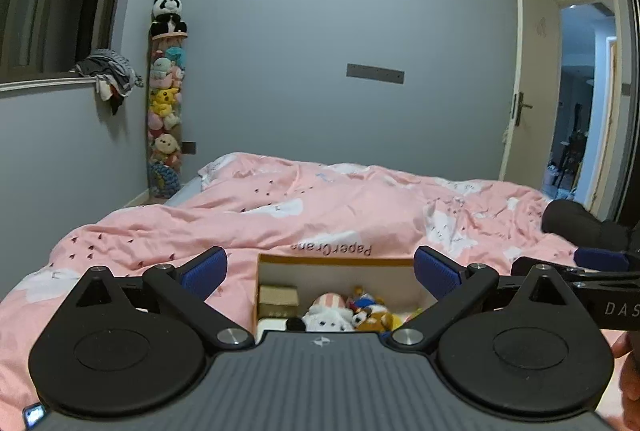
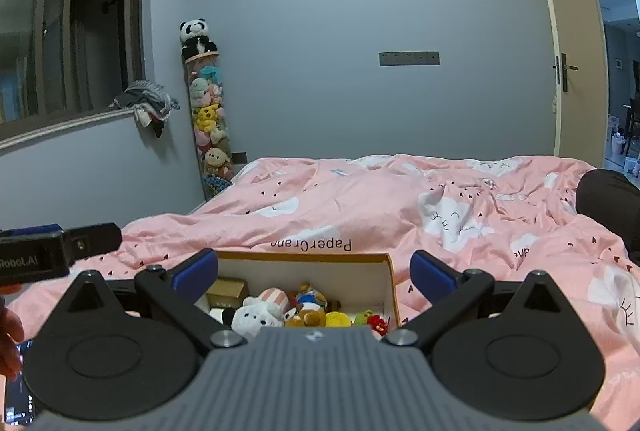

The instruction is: Organize objects

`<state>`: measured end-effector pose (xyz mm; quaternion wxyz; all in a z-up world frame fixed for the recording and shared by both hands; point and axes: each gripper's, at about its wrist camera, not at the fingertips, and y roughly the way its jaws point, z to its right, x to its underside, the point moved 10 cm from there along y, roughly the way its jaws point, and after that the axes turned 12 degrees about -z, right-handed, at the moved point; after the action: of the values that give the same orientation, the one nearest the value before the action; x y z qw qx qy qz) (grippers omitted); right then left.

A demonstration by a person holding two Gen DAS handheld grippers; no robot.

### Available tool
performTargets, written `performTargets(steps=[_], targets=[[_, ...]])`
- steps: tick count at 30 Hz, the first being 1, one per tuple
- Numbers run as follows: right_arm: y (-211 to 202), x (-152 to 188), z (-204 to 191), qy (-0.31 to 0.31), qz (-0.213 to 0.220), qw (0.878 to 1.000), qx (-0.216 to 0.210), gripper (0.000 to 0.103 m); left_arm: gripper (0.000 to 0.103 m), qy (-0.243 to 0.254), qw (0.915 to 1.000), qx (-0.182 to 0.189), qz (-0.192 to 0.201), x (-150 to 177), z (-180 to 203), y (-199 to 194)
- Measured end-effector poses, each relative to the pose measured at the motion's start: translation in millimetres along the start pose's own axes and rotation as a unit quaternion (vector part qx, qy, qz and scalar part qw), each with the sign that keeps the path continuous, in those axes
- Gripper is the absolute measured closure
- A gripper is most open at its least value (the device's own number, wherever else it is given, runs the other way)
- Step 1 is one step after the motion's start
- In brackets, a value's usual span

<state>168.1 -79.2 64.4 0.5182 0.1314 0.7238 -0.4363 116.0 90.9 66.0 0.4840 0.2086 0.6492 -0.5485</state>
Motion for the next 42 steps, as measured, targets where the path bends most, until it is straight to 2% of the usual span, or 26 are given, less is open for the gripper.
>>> performTargets(steps=[2,6,15,19,27,42], targets=[[-1,4,-3,-0.007,0.001,1.000,0.001,0.001,0.000,-0.003,1.0000,-0.006,-0.005,8,0,0],[1,15,-5,-0.016,-0.006,1.000,0.009,0.001,0.000,-0.001,0.9990,0.002,-0.045,27,4,7],[42,57,18,0.023,-0.093,0.995,0.024,0.001,0.000,0.011,0.9929,-0.007,-0.118,72,17,38],[55,70,23,0.029,-0.113,0.993,0.024,0.001,0.000,-0.001,0.9886,-0.001,-0.150,89,15,50],[72,85,14,0.012,-0.142,0.990,0.019,0.001,0.000,-0.003,0.9865,-0.021,-0.162,96,5,54],[73,83,9,0.006,-0.138,0.990,0.022,0.001,0.000,0.011,0.9868,-0.037,-0.157,95,2,52]])
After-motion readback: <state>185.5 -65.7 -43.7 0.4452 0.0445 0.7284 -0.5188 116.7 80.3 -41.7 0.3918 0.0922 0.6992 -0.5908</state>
